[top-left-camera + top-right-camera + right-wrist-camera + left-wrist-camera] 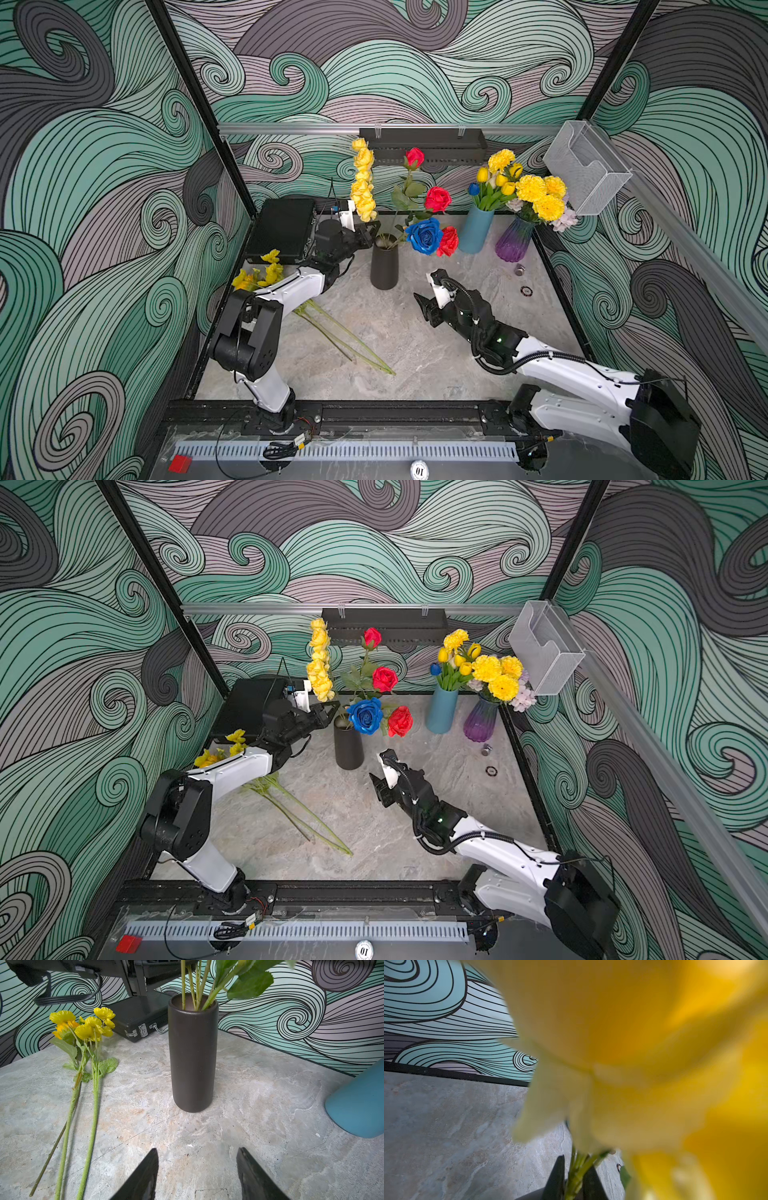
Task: Pick out yellow flowers from the vase
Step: Pick up the flower from the vase.
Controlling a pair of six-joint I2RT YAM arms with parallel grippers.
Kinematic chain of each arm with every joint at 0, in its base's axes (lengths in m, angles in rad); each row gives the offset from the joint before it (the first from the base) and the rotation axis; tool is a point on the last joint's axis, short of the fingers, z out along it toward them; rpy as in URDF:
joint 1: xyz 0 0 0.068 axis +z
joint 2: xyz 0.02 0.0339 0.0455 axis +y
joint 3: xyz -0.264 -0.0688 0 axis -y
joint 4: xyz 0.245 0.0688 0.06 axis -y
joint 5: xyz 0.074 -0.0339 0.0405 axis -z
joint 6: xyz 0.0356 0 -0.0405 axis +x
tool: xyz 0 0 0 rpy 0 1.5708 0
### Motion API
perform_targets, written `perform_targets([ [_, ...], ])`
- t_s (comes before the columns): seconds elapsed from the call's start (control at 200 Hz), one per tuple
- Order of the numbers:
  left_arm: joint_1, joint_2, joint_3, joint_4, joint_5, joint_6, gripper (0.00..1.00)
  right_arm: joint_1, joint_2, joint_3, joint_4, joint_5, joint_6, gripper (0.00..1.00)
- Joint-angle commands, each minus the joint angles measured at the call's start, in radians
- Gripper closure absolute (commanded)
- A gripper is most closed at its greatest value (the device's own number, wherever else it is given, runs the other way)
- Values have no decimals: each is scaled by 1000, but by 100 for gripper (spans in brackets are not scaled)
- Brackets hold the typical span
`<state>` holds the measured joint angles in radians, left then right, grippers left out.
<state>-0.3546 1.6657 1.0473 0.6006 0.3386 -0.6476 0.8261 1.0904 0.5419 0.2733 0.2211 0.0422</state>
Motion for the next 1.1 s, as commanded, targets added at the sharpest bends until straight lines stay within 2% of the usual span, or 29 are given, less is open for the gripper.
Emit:
perform_targets([
  [0.0,8,-2,26,30,9,9,88,-4,12,24,15,-17,14,40],
  [0.295,6,-19,30,30,17,22,96,-7,26,30,17,-23,21,41],
  [0.58,5,-75,37,-18,15,69,97,-7,14,30,13,-36,21,41],
  [1.096,-11,-213,57,-170,-63,193,98,-8,11,39,20,-47,21,40],
])
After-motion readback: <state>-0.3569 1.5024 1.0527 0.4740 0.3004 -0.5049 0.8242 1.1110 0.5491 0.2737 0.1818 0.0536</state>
